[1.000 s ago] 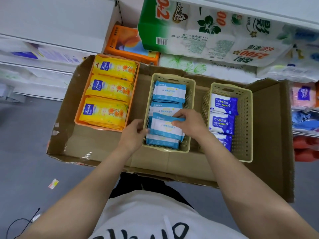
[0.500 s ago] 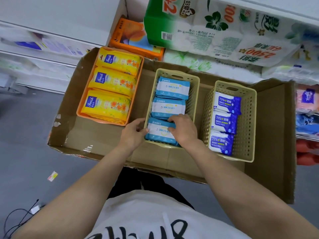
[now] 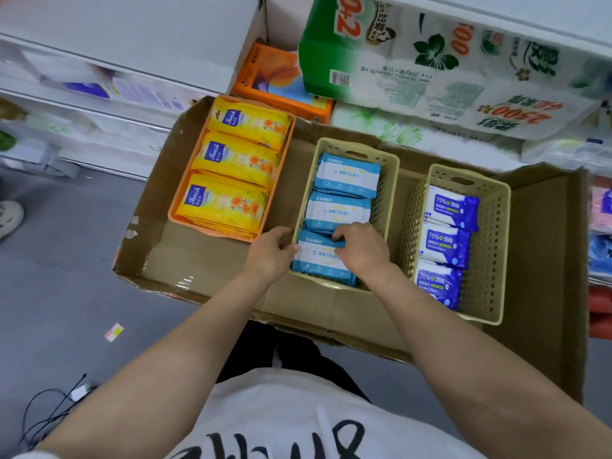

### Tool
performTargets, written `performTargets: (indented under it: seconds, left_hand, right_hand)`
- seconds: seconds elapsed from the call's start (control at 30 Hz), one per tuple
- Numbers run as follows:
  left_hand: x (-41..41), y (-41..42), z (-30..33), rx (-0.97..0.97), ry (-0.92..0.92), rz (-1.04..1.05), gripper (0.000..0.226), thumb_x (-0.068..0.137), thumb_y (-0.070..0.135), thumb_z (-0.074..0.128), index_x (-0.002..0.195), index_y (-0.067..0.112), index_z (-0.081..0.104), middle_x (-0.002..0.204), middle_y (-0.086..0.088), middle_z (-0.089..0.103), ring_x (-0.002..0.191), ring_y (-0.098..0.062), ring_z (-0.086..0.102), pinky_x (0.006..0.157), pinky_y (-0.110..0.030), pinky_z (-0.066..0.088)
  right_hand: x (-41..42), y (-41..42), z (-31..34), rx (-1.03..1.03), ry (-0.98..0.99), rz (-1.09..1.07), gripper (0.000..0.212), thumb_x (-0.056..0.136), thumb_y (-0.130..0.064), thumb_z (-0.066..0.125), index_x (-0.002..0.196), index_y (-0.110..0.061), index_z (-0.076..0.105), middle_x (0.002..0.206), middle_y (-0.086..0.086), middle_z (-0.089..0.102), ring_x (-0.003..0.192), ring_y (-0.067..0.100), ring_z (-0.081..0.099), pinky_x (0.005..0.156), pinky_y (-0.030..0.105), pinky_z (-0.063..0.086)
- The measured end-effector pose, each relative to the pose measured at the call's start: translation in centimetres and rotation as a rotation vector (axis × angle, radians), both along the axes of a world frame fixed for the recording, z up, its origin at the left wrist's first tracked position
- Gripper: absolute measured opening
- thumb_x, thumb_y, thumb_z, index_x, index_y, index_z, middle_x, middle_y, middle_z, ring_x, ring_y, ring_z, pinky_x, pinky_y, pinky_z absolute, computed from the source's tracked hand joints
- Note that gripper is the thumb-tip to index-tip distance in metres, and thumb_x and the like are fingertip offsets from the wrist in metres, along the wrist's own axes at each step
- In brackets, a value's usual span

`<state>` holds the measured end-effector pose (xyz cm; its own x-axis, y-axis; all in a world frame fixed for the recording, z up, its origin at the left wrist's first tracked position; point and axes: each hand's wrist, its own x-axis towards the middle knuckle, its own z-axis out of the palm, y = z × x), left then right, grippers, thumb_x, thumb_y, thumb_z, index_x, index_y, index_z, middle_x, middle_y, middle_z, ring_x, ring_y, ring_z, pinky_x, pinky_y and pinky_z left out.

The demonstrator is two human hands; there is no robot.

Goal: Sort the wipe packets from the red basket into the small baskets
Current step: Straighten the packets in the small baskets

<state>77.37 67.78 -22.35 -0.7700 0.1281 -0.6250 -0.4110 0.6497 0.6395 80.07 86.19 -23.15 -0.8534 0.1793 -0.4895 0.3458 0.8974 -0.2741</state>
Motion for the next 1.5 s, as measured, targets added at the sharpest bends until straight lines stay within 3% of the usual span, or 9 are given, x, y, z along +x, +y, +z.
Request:
performTargets:
  seconds: [0.17, 0.33, 0.47, 0.63, 0.83, 1.03, 1.2, 1.37, 1.5]
  left_hand:
    - [-2.2, -1.0, 2.7, -0.001, 0.262, -0.037, 0.033, 0.095, 0.021, 0.061, 0.128, 0.018, 0.06, 0.116, -0.001, 0.065, 0.108, -0.016, 0.06, 0.088, -0.029, 0.051]
    - [-7.1, -6.3, 2.6, -0.122, 0.571, -0.002, 0.029, 0.092, 0.024, 0.065, 0.12, 0.021, 0.064, 0.117, -0.008, 0.062, 0.106, -0.024, 0.057, 0.086, -0.032, 0.044]
    - [-11.3, -12.3, 1.0, -0.279, 0.526, -0.085, 0.043, 0.088, 0.029, 0.068, 0.13, 0.024, 0.061, 0.131, -0.015, 0.054, 0.122, -0.035, 0.045, 0.097, -0.041, 0.036]
    - [-13.2, -14.7, 1.1, -0.092, 0.368, -0.19, 0.056, 0.087, 0.027, 0.072, 0.139, 0.023, 0.053, 0.138, -0.014, 0.043, 0.125, -0.029, 0.046, 0.093, -0.025, 0.036]
    - [-13.9, -16.0, 1.2, -0.039, 0.327, -0.304, 0.069, 0.08, 0.034, 0.078, 0.141, 0.025, 0.049, 0.136, -0.011, 0.04, 0.122, -0.026, 0.048, 0.093, -0.025, 0.038]
    - [-12.6, -16.6, 0.2, -0.059, 0.324, -0.396, 0.095, 0.071, 0.04, 0.084, 0.149, 0.028, 0.033, 0.144, -0.009, 0.028, 0.133, -0.026, 0.034, 0.107, -0.042, 0.042]
    - [-12.5, -16.8, 0.0, -0.085, 0.38, -0.415, 0.092, 0.075, 0.045, 0.079, 0.151, 0.029, 0.029, 0.15, -0.008, 0.026, 0.136, -0.026, 0.03, 0.106, -0.04, 0.039]
    - [-13.1, -15.6, -0.5, -0.176, 0.583, -0.582, 0.073, 0.091, 0.053, 0.054, 0.153, 0.027, 0.025, 0.163, -0.002, 0.012, 0.15, -0.022, 0.012, 0.118, -0.048, 0.021]
    - [-12.4, -15.4, -1.2, -0.221, 0.641, -0.678, 0.064, 0.091, 0.045, 0.06, 0.148, 0.024, 0.039, 0.161, -0.007, 0.022, 0.147, -0.026, 0.023, 0.114, -0.053, 0.03]
  right_hand:
    - [-2.1, -1.9, 2.7, 0.1, 0.163, -0.127, 0.031, 0.094, -0.028, 0.06, 0.124, -0.02, 0.062, 0.117, 0.004, 0.062, 0.112, 0.025, 0.056, 0.081, 0.035, 0.049]
    - [-5.4, -6.7, 4.1, -0.203, 0.289, -0.183, 0.044, 0.093, -0.037, 0.063, 0.135, -0.025, 0.054, 0.136, 0.002, 0.053, 0.129, 0.022, 0.046, 0.1, 0.039, 0.044]
    - [-7.9, -11.2, 3.9, -0.286, 0.277, -0.113, 0.051, 0.09, -0.043, 0.066, 0.137, -0.029, 0.053, 0.139, -0.002, 0.052, 0.128, 0.02, 0.046, 0.101, 0.04, 0.043]
    - [-9.1, -14.6, 2.8, -0.217, 0.131, 0.005, 0.074, 0.08, -0.049, 0.074, 0.144, -0.027, 0.046, 0.145, 0.001, 0.043, 0.134, 0.023, 0.035, 0.105, 0.041, 0.038]
    - [-8.5, -15.6, 2.0, -0.11, 0.144, -0.057, 0.083, 0.071, -0.044, 0.082, 0.142, -0.028, 0.045, 0.141, 0.002, 0.043, 0.129, 0.024, 0.036, 0.102, 0.041, 0.04]
    - [-7.9, -16.3, 1.8, -0.082, 0.197, -0.075, 0.081, 0.071, -0.041, 0.083, 0.142, -0.027, 0.045, 0.139, 0.003, 0.043, 0.126, 0.024, 0.037, 0.101, 0.043, 0.042]
    - [-8.9, -15.3, 2.5, -0.15, 0.264, -0.138, 0.067, 0.081, -0.05, 0.072, 0.14, -0.026, 0.05, 0.138, 0.002, 0.046, 0.128, 0.021, 0.039, 0.102, 0.039, 0.041]
    - [-11.6, -14.3, 2.2, -0.108, 0.334, -0.107, 0.053, 0.095, -0.037, 0.059, 0.145, -0.029, 0.045, 0.152, 0.001, 0.039, 0.139, 0.024, 0.032, 0.108, 0.043, 0.037]
    - [-12.4, -14.5, 1.2, -0.086, 0.292, -0.041, 0.048, 0.094, -0.034, 0.061, 0.14, -0.031, 0.049, 0.147, 0.0, 0.044, 0.134, 0.023, 0.037, 0.105, 0.044, 0.041]
